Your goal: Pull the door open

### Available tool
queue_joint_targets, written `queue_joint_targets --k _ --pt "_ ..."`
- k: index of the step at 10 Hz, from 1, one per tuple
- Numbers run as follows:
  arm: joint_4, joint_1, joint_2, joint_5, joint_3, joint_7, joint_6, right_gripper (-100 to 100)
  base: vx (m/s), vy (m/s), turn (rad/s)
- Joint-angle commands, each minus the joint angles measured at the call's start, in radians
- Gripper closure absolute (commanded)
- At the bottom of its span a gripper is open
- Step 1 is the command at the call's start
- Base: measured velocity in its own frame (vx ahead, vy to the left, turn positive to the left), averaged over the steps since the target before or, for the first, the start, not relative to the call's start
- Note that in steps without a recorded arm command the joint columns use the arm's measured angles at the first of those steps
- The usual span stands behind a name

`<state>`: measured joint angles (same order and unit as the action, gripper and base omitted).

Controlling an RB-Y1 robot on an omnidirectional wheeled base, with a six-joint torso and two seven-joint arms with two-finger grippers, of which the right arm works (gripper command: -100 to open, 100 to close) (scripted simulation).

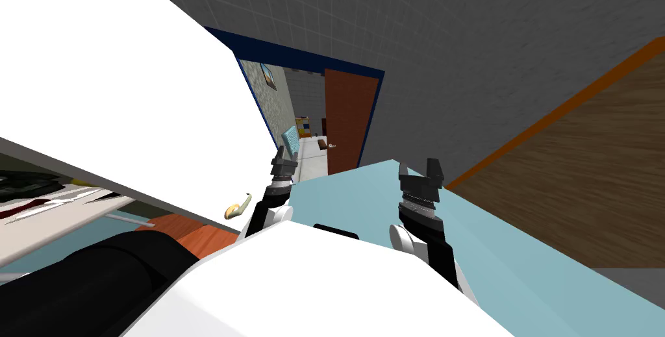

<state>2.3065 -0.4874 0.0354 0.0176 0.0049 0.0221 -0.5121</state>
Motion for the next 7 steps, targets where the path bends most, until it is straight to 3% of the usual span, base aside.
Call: queue_joint_targets --k 1,7 --pt "-0.028 0.011 -0.008 -0.002 -0.004 -0.001 -0.005 -100 0.04 0.012 0.093" --pt "-0.166 0.064 -0.04 -0.009 -0.024 -0.007 -0.031 -100 0.087 0.011 0.097"
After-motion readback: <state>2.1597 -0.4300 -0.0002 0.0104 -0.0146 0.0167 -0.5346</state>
